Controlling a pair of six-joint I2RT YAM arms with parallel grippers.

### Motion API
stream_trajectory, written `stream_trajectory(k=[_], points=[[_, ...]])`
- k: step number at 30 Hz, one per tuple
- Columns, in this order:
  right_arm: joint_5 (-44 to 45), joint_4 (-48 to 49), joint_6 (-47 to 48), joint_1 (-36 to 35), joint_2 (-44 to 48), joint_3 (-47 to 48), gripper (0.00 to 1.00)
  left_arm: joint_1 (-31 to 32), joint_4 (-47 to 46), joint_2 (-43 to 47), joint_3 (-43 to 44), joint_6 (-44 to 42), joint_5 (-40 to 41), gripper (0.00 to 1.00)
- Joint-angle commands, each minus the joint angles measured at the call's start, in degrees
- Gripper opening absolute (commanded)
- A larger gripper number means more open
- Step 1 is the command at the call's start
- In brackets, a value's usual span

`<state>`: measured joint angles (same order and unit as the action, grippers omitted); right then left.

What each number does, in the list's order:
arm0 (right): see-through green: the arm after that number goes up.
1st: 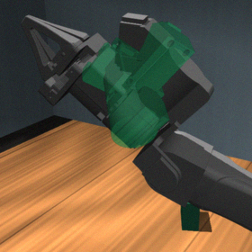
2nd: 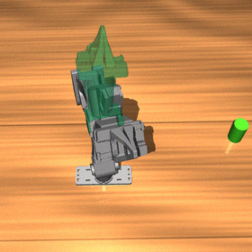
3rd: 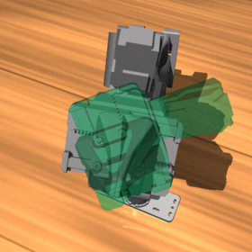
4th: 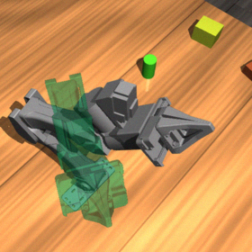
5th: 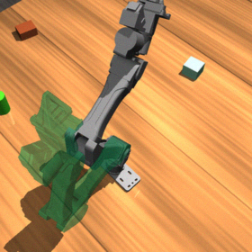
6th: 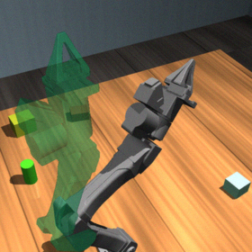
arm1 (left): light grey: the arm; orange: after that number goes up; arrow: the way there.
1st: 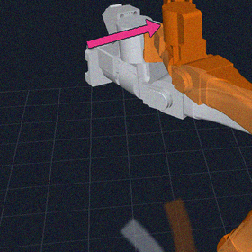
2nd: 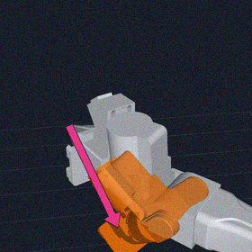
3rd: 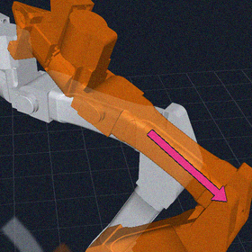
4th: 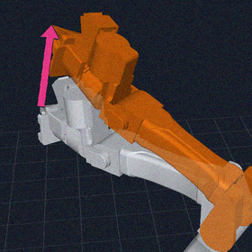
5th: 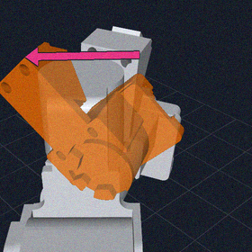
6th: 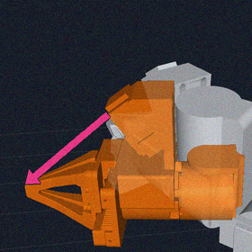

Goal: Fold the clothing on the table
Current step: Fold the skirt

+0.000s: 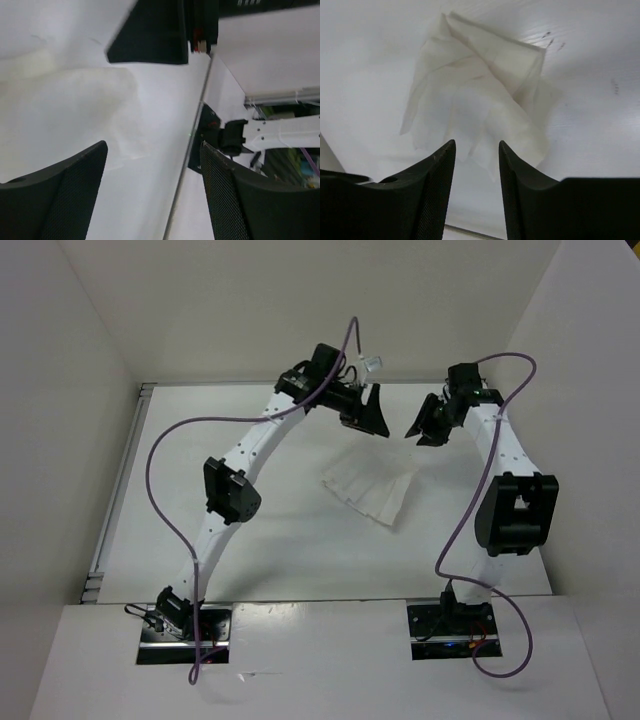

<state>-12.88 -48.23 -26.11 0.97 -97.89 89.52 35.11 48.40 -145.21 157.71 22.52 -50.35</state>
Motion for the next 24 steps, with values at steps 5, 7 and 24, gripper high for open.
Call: stream_trajectory(k=[5,7,24], points=[[-7.43,4.11,0.35,-1.41,-5.99,-5.04,0.44,-8.74,8.90,3.35,1.72,-6.17,6.49,0.81],[-6.37,4.11,0.36,-1.41,-6.00,-8.38,0.42,-9.45,10.65,3.88,1.72,-8.10,7.11,0.81],[-4.68,8.42,4.65,0.26,-7.61,-9.63,0.42,-19.81,9.17,18.72,-8.81,-10.31,1.30,0.81]])
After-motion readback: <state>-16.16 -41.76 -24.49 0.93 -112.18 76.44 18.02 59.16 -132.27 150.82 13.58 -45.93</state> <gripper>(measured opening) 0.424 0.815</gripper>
